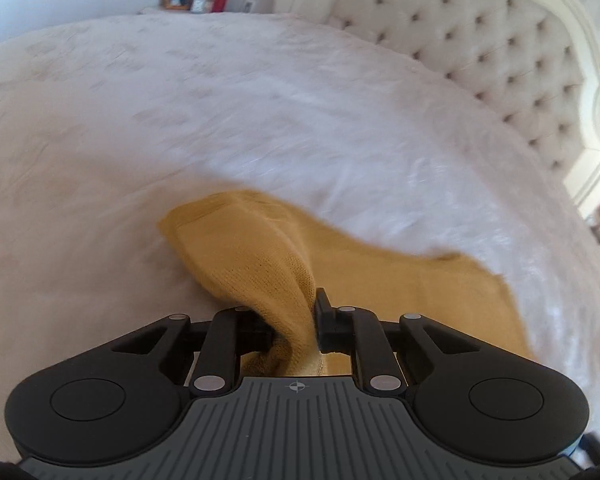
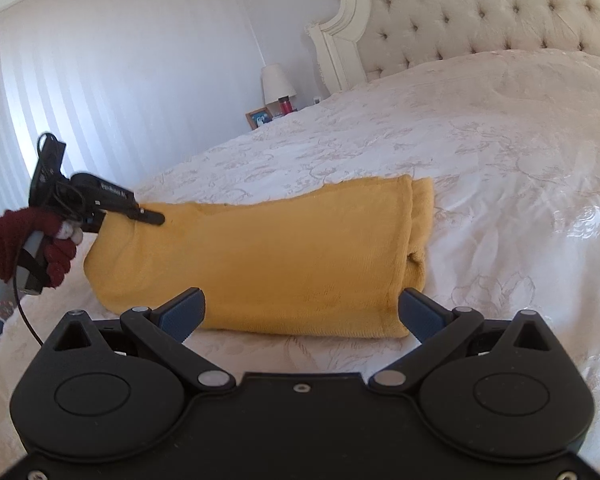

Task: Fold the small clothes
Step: 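Grasp the sweater's end with the left gripper and fold it over, then open the left gripper and release the folded end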

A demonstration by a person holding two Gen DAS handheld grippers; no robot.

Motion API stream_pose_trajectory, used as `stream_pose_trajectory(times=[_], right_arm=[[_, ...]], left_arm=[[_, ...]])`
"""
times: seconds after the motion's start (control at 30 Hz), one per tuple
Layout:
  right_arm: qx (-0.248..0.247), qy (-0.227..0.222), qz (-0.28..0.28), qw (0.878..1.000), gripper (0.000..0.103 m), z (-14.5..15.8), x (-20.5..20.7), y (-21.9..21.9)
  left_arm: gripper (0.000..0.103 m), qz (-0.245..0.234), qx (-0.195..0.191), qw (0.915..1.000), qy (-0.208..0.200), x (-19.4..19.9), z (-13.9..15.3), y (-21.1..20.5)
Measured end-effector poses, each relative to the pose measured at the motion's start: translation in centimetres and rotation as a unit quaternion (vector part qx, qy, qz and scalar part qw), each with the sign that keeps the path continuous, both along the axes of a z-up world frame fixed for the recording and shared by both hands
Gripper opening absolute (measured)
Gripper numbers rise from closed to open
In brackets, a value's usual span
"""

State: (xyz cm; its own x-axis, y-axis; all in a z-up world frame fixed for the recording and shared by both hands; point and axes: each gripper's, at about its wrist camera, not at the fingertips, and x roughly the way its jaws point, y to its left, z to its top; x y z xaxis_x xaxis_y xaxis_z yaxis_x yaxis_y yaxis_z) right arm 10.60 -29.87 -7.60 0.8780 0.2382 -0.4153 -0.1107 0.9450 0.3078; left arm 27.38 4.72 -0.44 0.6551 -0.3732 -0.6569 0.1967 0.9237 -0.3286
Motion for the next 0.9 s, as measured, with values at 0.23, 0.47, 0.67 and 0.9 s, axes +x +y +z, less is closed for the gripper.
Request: stream_pose_trajectory(times=[0.23,0.47,0.67,0.9], right_arm=[[0.005,-0.006,-0.028,1.000,0.102,1.0,-0.4,-1.3],[0.033,-0.003,-0.073,0.997,0.102,2.3,-0.8,-4.3],[0.043,0.011,-0.096,0.994,0.102,2.7,-0.7,-6.0],[0.050,0.024,-0.104,0.993,0.102,2.4,-0.8,-6.6]], left_arm=[[0.016,-0.040,-0.023,0.9989,-0.001,-0.3,4.1,-7.9],[0.016,-0.067,-0.037,0.9970,0.013,0.3,3.1,-16.8],[0.017,-0.072,-0.030,0.9961,0.040,-0.4,-0.2,-22.4],[0.051,-0.124,-0.055,0.9891,0.056,-1.4,-1.4,-25.1]])
